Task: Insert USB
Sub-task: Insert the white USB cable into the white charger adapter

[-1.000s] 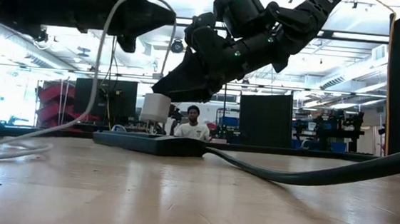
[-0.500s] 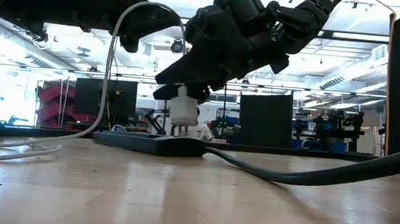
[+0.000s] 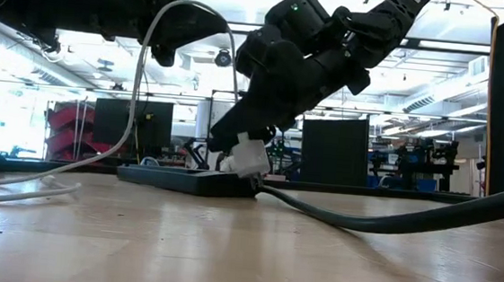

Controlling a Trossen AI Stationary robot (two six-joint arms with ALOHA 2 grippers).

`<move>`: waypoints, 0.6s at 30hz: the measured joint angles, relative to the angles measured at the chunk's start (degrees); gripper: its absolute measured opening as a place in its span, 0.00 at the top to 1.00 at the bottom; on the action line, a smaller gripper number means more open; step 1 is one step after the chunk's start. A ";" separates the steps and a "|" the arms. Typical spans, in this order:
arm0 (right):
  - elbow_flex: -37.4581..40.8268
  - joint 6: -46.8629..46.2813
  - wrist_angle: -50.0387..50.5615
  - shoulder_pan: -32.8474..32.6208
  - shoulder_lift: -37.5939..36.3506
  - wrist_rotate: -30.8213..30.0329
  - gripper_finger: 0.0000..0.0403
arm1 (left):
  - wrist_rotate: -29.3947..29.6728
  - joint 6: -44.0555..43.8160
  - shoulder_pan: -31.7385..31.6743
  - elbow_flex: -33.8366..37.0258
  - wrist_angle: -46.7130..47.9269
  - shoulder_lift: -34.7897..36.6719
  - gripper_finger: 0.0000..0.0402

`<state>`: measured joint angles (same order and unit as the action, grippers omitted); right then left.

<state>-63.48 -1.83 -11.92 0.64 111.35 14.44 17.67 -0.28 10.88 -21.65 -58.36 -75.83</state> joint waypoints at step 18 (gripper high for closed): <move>0.00 4.51 3.94 1.30 0.00 -3.25 0.83 | -0.46 0.03 0.01 -0.02 0.04 0.52 1.00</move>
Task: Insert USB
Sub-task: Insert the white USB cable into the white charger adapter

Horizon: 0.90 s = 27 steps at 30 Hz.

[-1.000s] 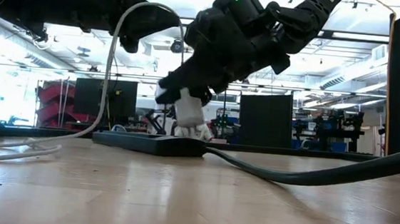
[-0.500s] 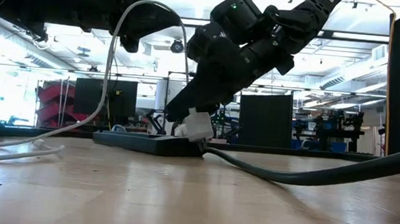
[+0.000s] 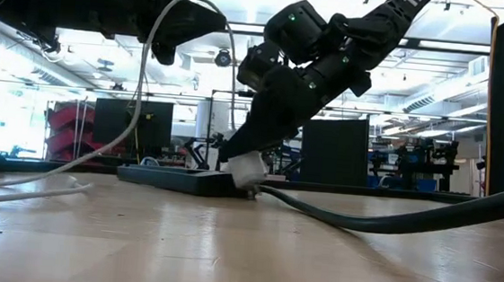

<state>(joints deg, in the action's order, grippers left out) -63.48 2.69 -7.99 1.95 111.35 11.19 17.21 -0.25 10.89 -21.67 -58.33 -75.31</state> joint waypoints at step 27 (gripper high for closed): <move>-9.84 4.73 2.60 -3.46 -4.81 -8.96 1.00 | 1.42 0.04 0.53 0.11 21.85 13.62 0.71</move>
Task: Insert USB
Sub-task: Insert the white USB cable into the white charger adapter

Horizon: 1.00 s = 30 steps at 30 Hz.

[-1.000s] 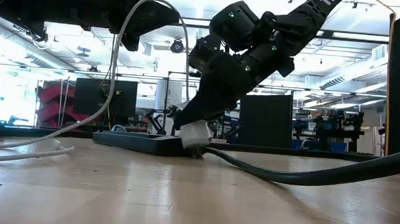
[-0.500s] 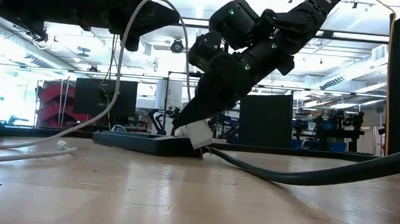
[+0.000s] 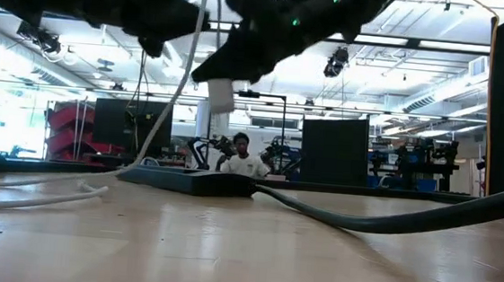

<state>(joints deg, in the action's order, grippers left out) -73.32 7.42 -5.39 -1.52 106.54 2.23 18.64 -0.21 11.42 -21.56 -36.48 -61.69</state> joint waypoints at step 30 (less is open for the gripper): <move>0.09 -1.18 -15.12 -1.08 -4.56 3.68 1.00 | 5.95 -3.01 1.35 10.60 -11.10 5.08 0.57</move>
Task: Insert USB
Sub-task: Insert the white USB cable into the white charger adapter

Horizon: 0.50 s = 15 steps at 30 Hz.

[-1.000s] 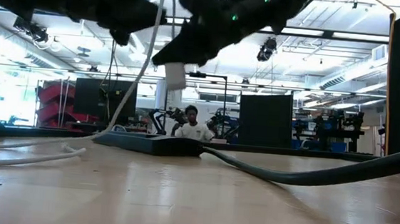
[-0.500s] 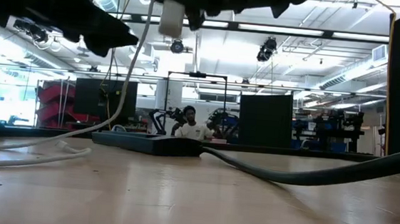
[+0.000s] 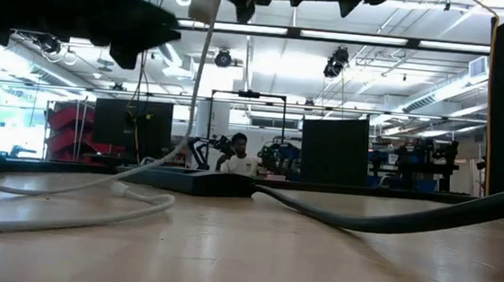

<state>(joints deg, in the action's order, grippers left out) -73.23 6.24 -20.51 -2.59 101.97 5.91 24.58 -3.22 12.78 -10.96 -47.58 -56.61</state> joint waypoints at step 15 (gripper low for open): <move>0.35 -1.31 -0.78 -0.77 0.04 -28.80 1.00 | 17.23 5.01 0.09 -0.72 -6.66 -10.88 0.57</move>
<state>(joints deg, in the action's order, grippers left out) -72.88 4.93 -21.30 -3.37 102.02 -22.89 41.81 1.79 12.86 -11.69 -54.24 -67.49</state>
